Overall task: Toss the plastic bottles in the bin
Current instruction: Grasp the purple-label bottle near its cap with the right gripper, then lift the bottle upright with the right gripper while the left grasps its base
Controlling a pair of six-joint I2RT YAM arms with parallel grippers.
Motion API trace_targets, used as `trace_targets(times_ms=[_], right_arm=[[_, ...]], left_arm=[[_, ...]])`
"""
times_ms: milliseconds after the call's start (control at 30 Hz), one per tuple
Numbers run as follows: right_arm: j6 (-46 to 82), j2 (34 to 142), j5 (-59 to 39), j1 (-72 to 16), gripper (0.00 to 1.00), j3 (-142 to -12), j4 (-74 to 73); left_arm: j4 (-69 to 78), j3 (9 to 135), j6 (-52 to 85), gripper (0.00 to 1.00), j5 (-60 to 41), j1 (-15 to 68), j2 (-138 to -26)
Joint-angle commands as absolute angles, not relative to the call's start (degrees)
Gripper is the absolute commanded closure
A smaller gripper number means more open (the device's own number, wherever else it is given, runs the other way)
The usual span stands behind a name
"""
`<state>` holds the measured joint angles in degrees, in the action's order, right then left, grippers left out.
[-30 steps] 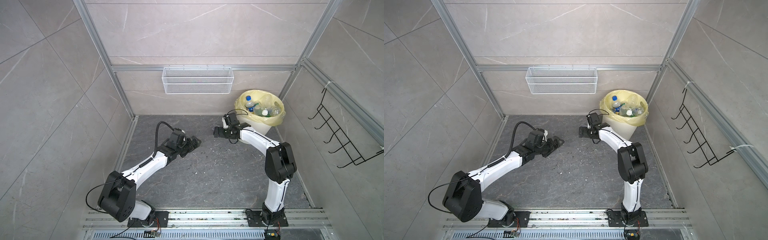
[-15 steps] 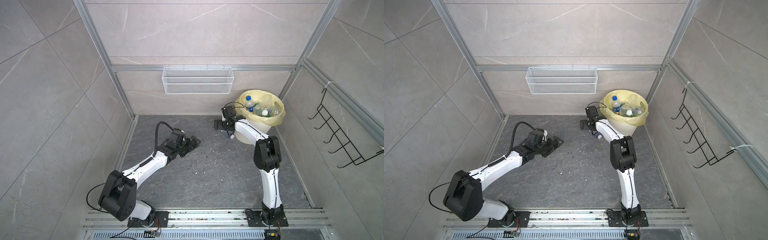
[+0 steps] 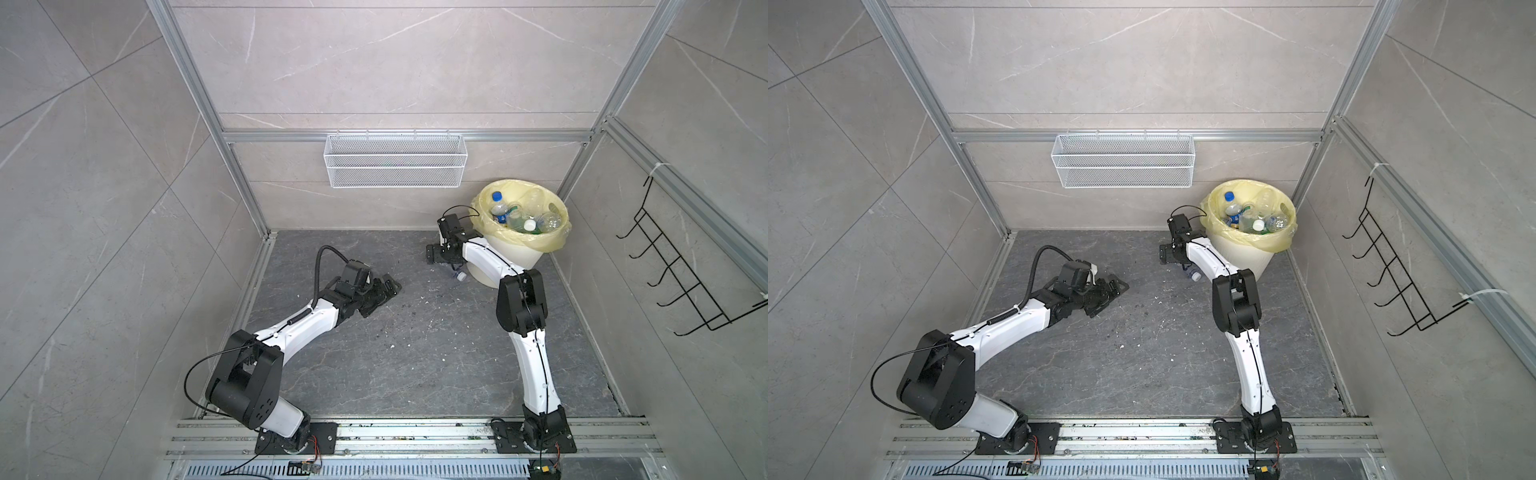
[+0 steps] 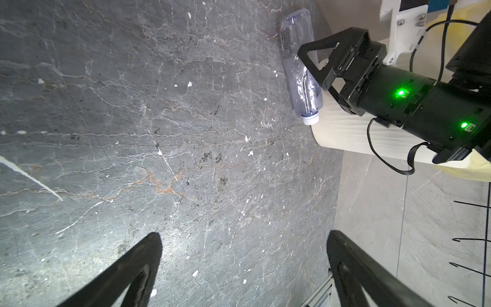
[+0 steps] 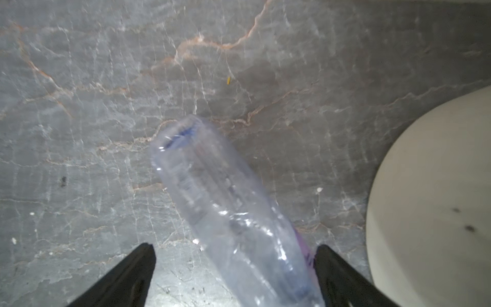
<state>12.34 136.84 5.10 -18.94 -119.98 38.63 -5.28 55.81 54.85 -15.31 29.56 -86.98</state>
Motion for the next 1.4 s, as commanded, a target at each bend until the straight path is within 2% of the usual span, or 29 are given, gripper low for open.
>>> trace_targets(times_ms=[0, 567, 800, 1167, 1367], right_arm=[[11.03, 137.26, 3.05, -19.02, 0.06, -118.84, 40.52], [13.13, 124.07, 1.23, -23.86, 0.32, -96.37, 30.76], [16.61, 118.88, 1.01, -28.26, 0.39, -87.93, 26.77], [21.55, 114.08, 1.14, -38.05, 0.41, -79.14, 23.69], [23.0, 109.65, 0.08, -41.39, 0.34, -73.89, 21.57]], left_arm=[[-2.83, 57.42, 54.88, 0.0, -16.78, 29.26, -87.24], [-3.91, 55.83, 55.83, 0.0, -15.65, 29.3, -84.08], [-5.78, 55.48, 55.4, 0.0, -14.3, 29.01, -82.53], [-9.55, 54.63, 55.21, 0.0, -12.93, 26.59, -80.76], [-11.15, 54.23, 55.55, 0.0, -13.05, 25.58, -81.5]])
